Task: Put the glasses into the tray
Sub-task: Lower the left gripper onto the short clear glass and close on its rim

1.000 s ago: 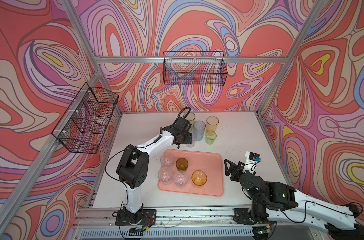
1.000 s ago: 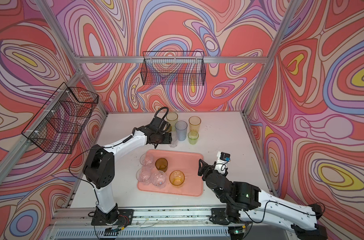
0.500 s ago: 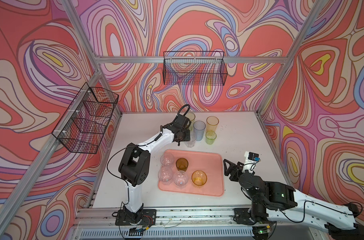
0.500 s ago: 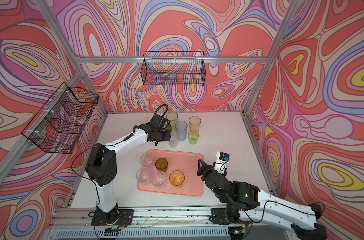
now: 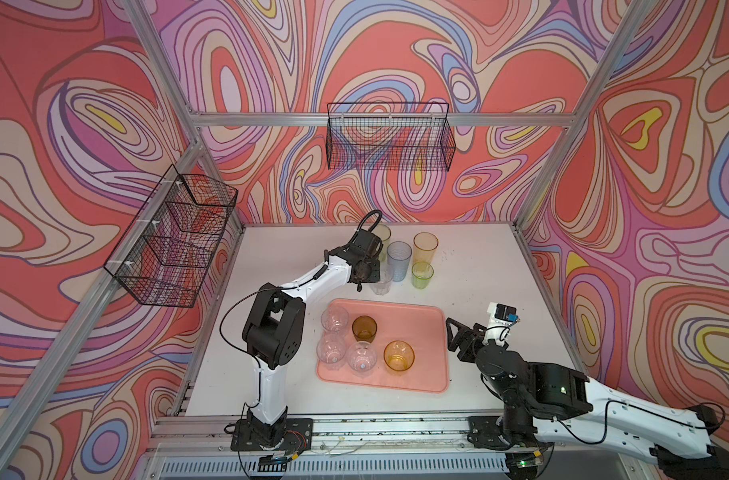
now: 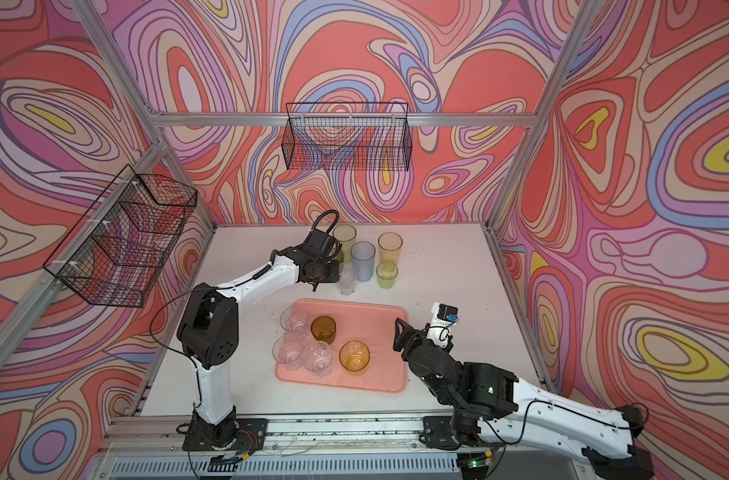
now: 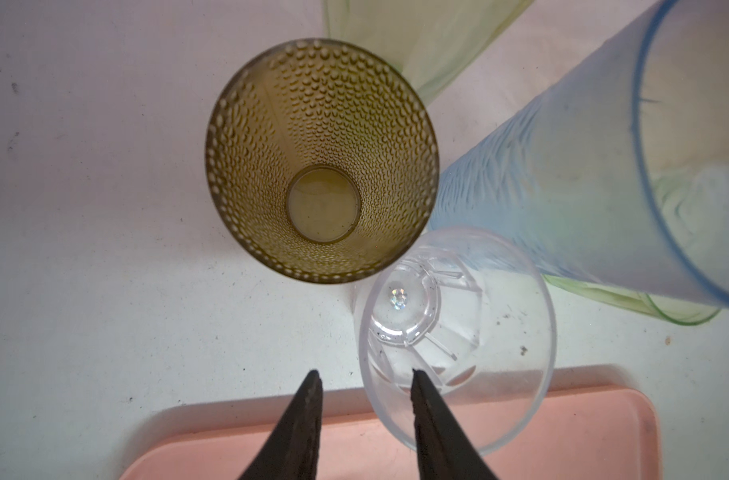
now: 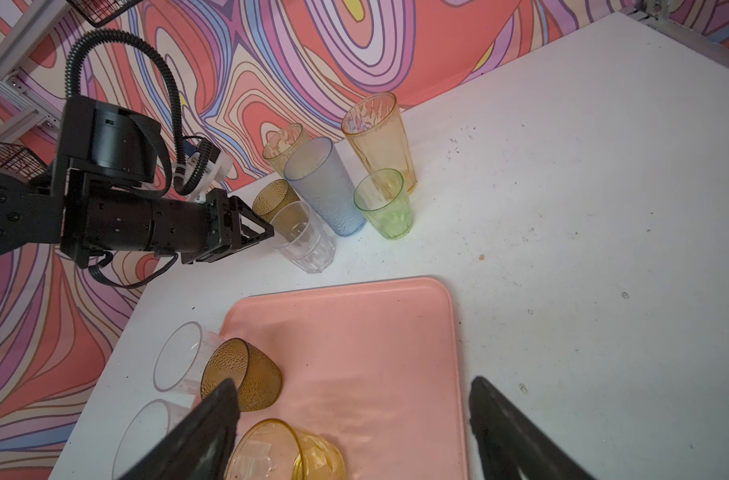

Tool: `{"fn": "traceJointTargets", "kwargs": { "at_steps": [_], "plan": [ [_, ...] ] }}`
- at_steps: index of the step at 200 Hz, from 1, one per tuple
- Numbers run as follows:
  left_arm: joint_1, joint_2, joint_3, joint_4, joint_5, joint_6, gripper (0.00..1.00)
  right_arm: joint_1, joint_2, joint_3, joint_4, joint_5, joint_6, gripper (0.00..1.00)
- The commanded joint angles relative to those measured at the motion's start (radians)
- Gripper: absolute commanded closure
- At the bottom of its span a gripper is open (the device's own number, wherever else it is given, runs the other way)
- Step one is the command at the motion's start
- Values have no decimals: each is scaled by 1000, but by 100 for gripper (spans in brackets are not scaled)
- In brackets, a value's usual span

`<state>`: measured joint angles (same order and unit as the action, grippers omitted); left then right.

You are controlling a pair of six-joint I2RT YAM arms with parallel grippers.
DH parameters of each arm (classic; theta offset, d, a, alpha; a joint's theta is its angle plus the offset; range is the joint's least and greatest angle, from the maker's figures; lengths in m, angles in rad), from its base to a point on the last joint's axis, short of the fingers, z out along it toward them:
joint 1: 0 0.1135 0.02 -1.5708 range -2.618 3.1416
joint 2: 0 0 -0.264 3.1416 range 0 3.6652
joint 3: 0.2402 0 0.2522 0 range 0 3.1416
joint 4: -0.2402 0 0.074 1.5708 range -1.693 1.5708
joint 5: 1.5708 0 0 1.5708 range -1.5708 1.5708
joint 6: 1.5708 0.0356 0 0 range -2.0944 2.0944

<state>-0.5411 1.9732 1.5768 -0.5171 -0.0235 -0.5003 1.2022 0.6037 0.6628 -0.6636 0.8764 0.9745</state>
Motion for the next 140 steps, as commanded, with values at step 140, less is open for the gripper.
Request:
{"fn": "traceJointTargets", "kwargs": {
  "at_steps": [140],
  "plan": [
    [9, 26, 19, -58, 1, 12, 88, 6, 14, -5, 1, 1, 27, 11]
  ]
}}
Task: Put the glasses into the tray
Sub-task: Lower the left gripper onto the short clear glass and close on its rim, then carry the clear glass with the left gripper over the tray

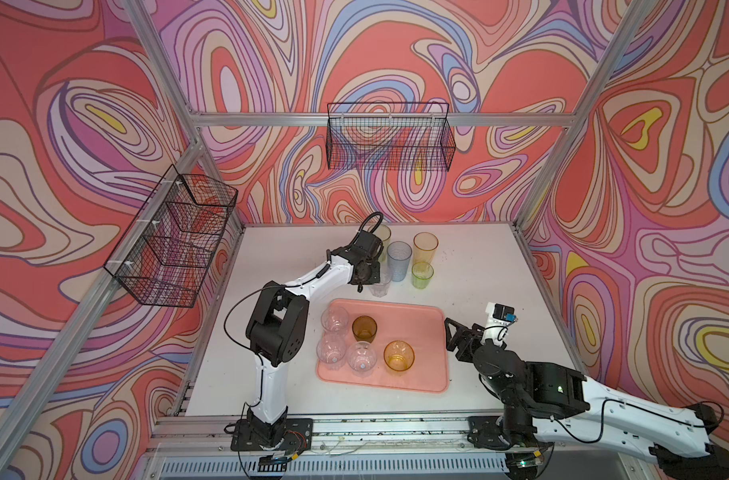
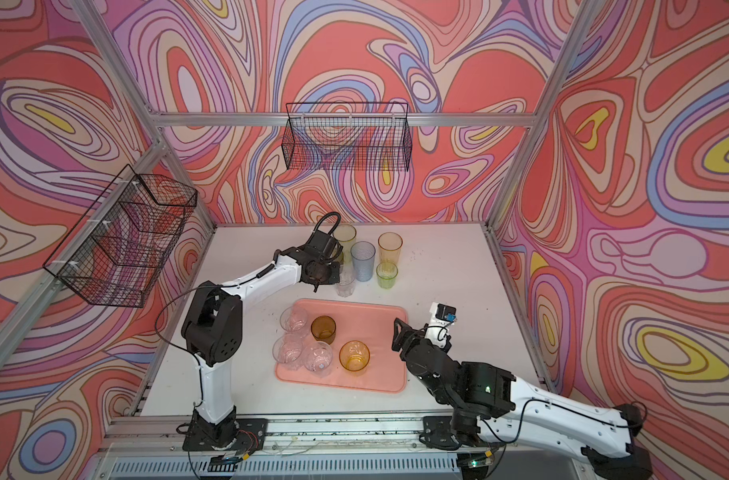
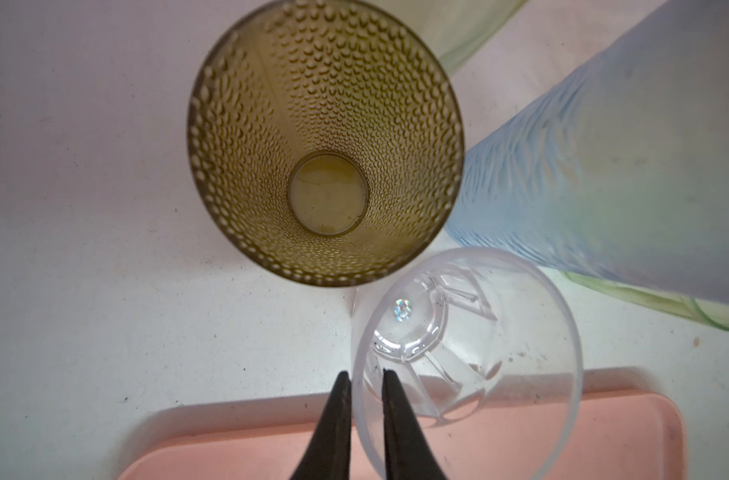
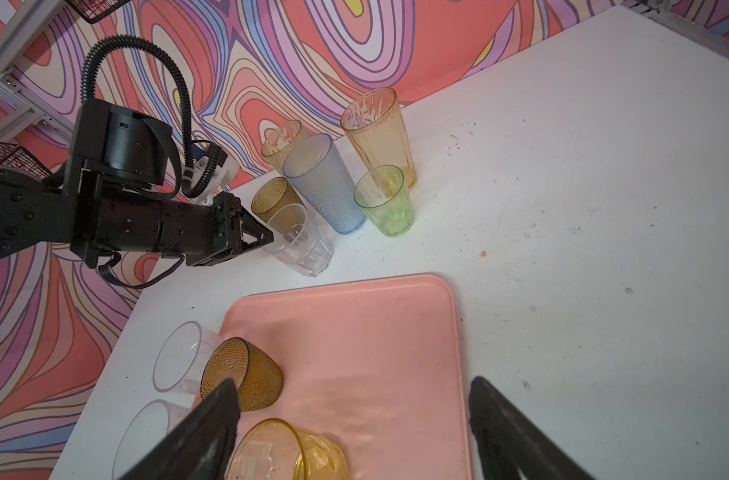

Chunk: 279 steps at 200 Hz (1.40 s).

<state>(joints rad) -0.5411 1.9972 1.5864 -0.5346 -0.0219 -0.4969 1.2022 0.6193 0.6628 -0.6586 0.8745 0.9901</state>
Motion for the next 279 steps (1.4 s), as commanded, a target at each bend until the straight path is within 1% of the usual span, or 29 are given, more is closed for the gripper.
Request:
{"fn": "traceJointTargets", "kwargs": {
  "at_steps": [1, 12, 22, 39, 54, 75, 96, 116, 129, 171, 235, 279],
  "plan": [
    [9, 2, 9, -41, -1, 9, 88, 5, 0, -4, -4, 3, 11, 11],
    [9, 1, 5, -41, -3, 6, 88, 6, -1, -5, -2, 3, 13, 11],
    [9, -1, 4, -44, -3, 5, 91, 5, -1, -5, -2, 2, 15, 11],
    [9, -6, -2, -43, 8, -1, 92, 5, 0, -3, 0, -3, 14, 11],
    [9, -14, -10, -42, 14, -4, 95, 5, 0, -4, 0, -6, 17, 11],
    [9, -30, -25, -38, 14, -3, 96, 6, 1, -8, 1, -12, 23, 11],
    [9, -46, -30, -43, 12, 0, 99, 6, 4, -9, 5, -17, 23, 11],
    [9, -59, -37, -48, 11, 0, 99, 6, 7, -9, 7, -21, 25, 10],
    [9, -70, -42, -50, 10, -3, 97, 6, 9, -11, 11, -21, 25, 11],
    [9, -107, -66, -45, 16, -8, 100, 6, 13, -11, 25, -27, 21, 10],
    [5, -186, -110, -36, 36, -8, 100, 6, 35, -5, 50, -36, 4, 10],
    [-14, -256, -134, -34, 24, -3, 100, 5, 54, 1, 76, -53, -16, 11]
  ]
}}
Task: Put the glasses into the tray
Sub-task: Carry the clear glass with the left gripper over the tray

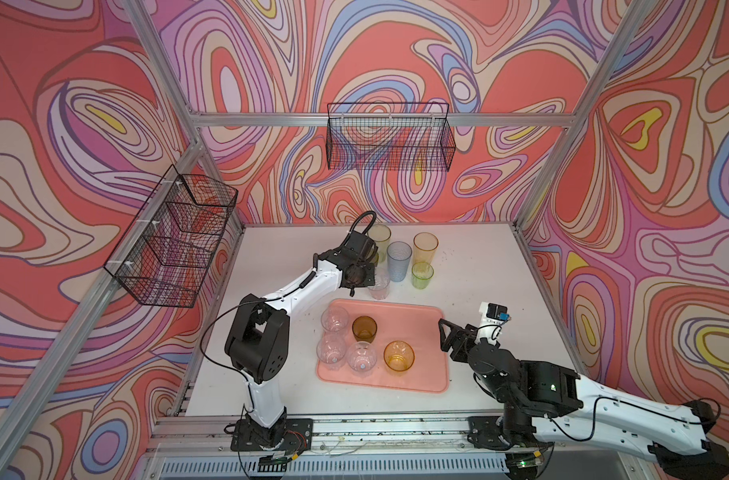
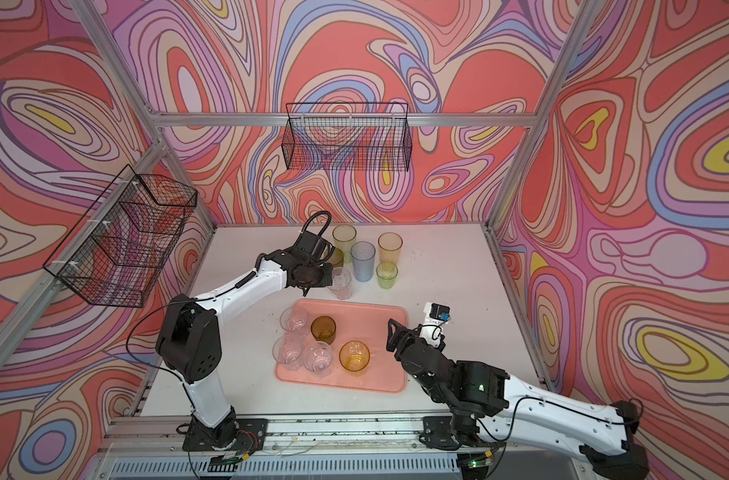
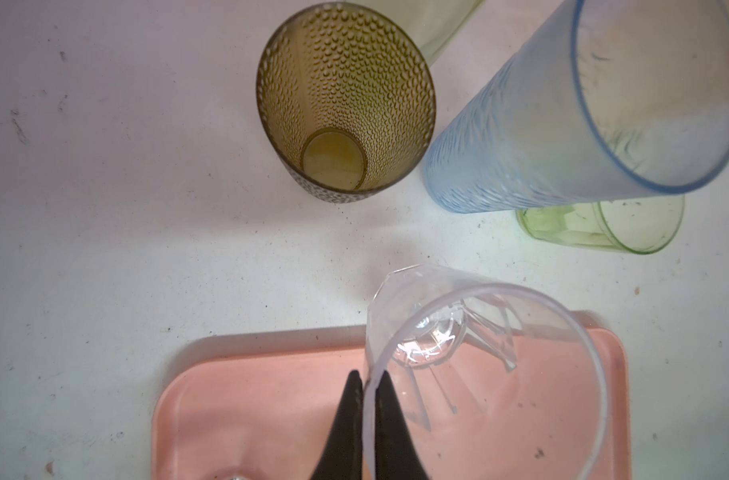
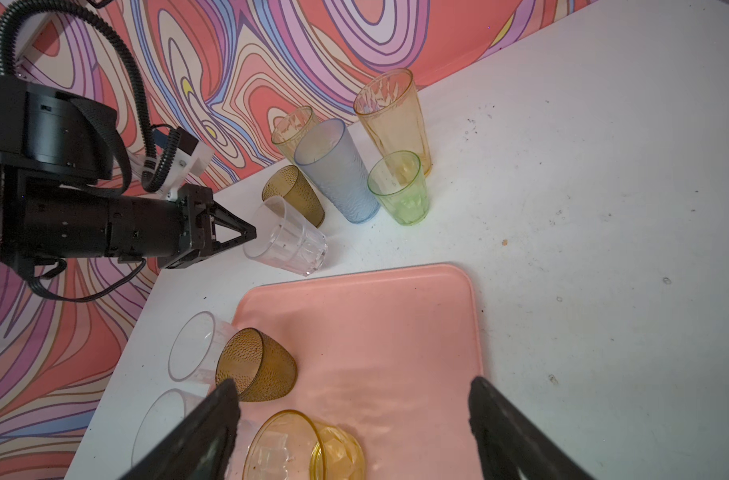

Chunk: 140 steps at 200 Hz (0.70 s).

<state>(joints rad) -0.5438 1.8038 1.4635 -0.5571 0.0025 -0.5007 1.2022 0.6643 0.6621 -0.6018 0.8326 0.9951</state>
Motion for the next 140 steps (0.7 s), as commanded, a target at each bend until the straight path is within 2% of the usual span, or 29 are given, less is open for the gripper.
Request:
{"fn": "traceJointTargets", "kwargs": {
  "at_steps": [1, 64, 140],
  "plan": [
    [-11, -64, -11, -13, 0, 2, 100, 5, 9, 2, 21, -11, -22, 11],
    [-69, -169, -47, -44, -24, -10, 100, 4, 32, 2, 60, -41, -29, 11],
    [-184, -267, -135, -77, -79, -21, 100, 6, 42, -4, 85, -52, -10, 11]
  ]
}}
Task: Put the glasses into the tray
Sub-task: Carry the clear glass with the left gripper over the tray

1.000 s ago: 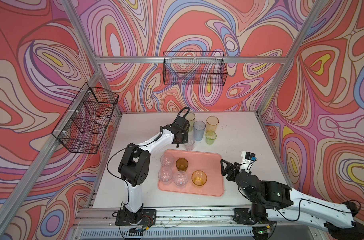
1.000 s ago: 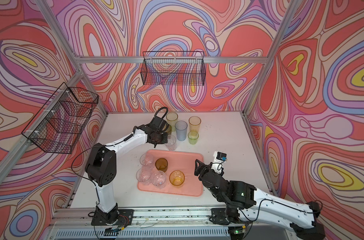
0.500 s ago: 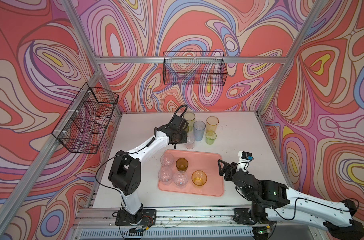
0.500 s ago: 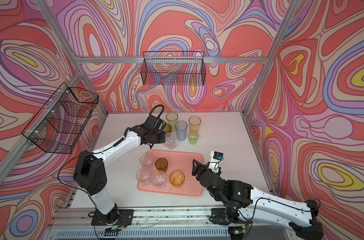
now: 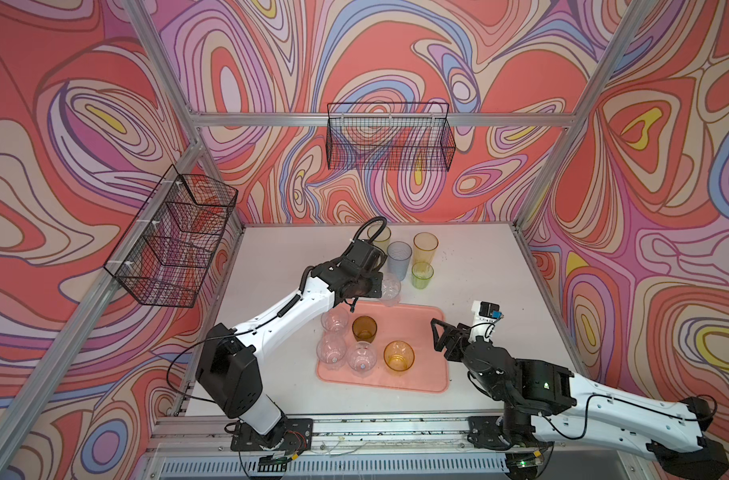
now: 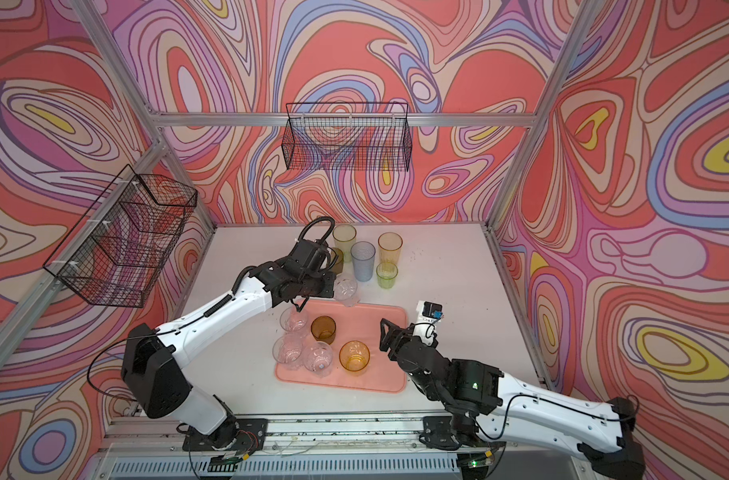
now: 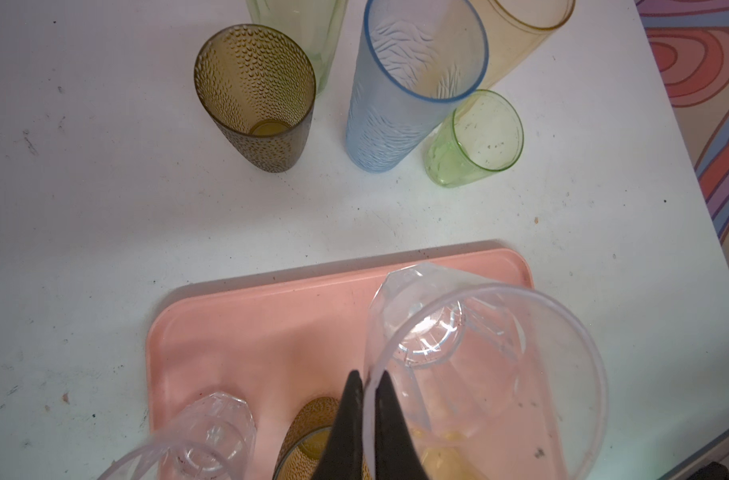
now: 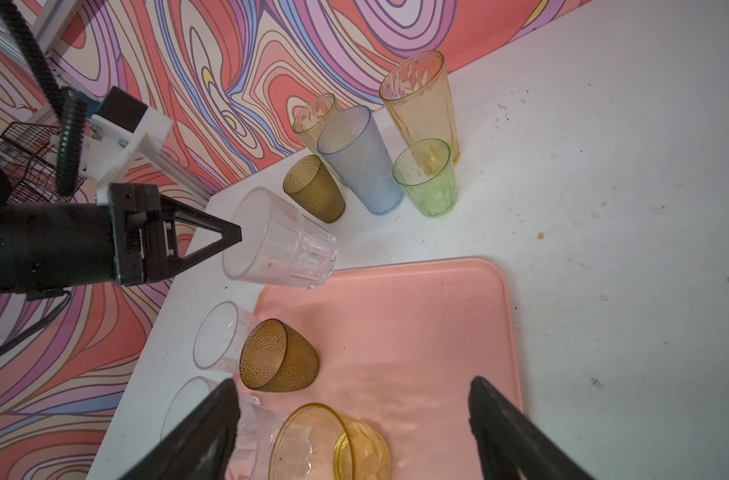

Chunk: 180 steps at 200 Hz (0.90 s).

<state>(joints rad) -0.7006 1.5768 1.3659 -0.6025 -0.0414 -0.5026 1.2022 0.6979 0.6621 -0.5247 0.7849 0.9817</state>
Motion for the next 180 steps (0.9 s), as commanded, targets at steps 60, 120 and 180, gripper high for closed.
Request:
{"fn": "traceJointTargets", "kwargs": {
  "at_steps": [60, 120, 180],
  "plan": [
    [-84, -64, -127, -22, -42, -42, 100, 5, 31, -9, 9, -1, 30, 11],
    [-95, -75, -163, -7, -38, -37, 100, 5, 22, -41, -4, 0, 91, 11],
    [-122, -47, -151, -1, -28, -26, 100, 5, 22, -48, -28, 13, 130, 11]
  ]
}}
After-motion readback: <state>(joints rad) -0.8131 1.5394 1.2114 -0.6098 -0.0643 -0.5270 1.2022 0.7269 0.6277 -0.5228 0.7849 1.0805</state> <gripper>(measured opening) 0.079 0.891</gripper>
